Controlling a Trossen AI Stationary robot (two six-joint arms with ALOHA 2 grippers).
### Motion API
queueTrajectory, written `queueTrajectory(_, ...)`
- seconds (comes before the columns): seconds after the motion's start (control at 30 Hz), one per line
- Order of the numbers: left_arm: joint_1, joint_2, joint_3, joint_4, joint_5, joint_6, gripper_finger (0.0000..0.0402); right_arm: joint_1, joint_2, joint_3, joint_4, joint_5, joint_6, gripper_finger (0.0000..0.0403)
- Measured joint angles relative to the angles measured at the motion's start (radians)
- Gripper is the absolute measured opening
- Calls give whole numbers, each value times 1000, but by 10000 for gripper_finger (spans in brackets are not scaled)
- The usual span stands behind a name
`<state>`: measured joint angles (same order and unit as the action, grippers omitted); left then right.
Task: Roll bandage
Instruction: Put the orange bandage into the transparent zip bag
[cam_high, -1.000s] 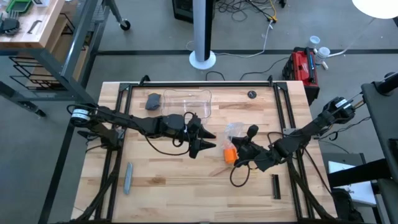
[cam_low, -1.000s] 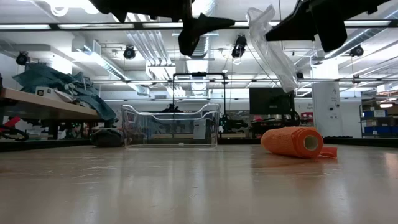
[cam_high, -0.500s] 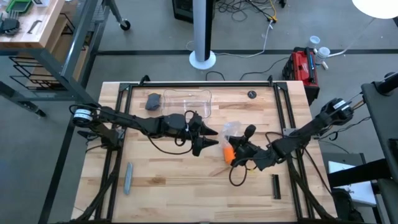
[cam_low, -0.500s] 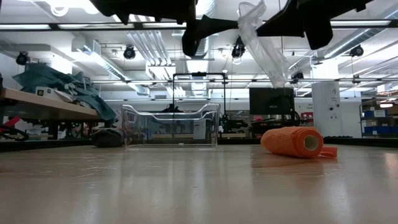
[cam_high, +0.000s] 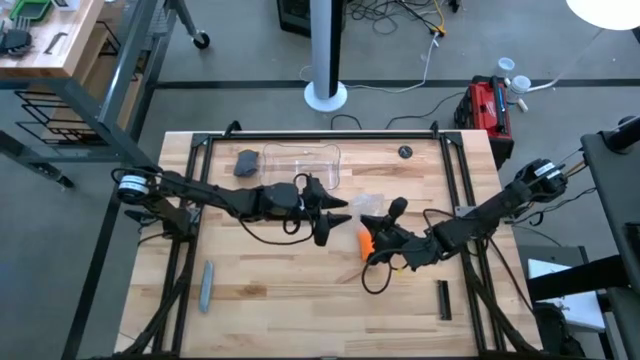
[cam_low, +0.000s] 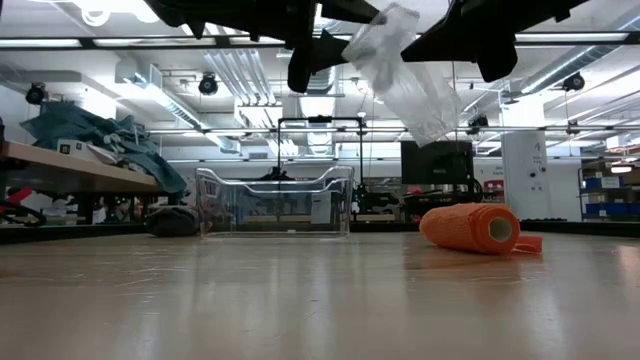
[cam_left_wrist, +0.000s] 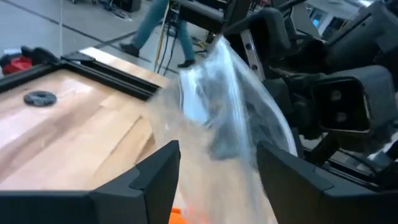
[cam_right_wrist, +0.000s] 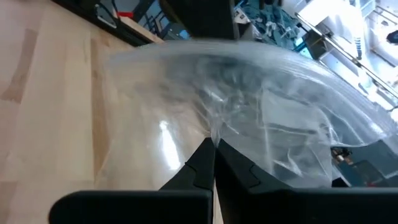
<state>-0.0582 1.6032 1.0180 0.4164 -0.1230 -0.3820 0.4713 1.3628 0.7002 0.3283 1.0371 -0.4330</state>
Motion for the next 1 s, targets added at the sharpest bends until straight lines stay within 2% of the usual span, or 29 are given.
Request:
queueTrajectory(0.1, -1, 7, 1, -3, 1, 24, 148, -10, 0, 0, 3, -15, 17, 0)
queueTrajectory(0.23, -1, 10, 1, -13, -1, 30, 29, -20, 0, 0, 6, -25, 32, 0)
queueTrajectory(0.27, -1, 10, 1, -13, -12, 29, 16, -20, 0, 0, 5, -25, 37, 0)
queueTrajectory(0.6, -23, -31, 1, -108, -292, 114, 1, -11, -1, -3, -26, -26, 151, 0)
queueTrajectory(0.77, -56, -63, 1, -143, -490, 161, 0, -14, -1, -4, -119, -17, 293, 0)
queueTrajectory(1.0, -94, -72, 1, -150, -665, 207, 0, -34, -16, -5, -102, -16, 494, 0)
